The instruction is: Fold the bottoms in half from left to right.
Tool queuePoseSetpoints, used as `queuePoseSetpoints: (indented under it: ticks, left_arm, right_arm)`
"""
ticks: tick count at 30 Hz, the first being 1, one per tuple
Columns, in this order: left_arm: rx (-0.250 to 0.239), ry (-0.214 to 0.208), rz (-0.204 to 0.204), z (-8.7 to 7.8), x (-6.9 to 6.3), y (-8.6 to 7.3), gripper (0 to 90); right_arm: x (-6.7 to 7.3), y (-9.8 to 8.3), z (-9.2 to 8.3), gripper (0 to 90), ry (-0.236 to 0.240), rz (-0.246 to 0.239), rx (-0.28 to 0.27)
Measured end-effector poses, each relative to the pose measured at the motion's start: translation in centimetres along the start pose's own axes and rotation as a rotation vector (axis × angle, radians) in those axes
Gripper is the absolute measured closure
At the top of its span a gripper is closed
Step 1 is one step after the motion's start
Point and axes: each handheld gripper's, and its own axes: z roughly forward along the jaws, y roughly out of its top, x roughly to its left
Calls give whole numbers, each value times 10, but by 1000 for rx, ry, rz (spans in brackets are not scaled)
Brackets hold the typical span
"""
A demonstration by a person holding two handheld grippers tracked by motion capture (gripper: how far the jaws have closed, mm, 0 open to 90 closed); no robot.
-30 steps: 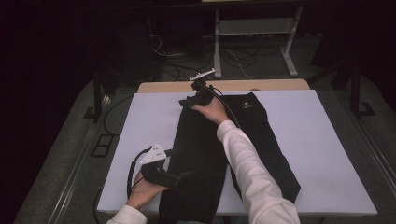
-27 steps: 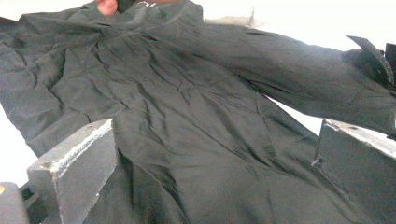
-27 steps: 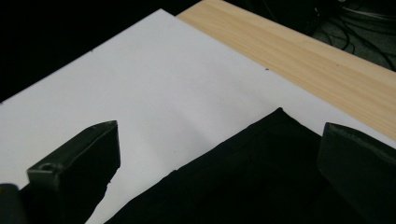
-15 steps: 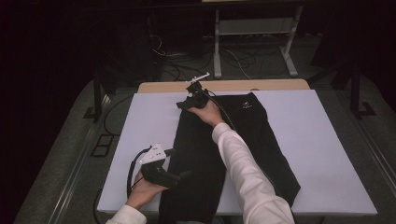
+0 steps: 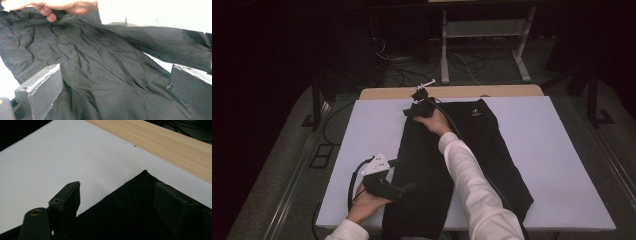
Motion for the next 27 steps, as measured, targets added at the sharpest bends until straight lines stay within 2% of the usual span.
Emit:
queuePoseSetpoints:
  ticks: [5, 8, 12, 27]
  left_arm:
    - [-3, -1, -1, 0, 0, 0, 0]
    - [-5, -2, -2, -1, 0, 0, 0]
    - [-5, -2, -1, -1, 1, 0, 0]
    - [-5, -2, 1, -1, 1, 0, 0]
  right_arm:
    - [1, 0, 8, 310, -18, 9, 5]
    - [3, 0, 12, 347, -48, -12, 14]
    - [4, 0, 16, 401, -60, -7, 17]
    - [8, -1, 22, 611, -113, -19, 47]
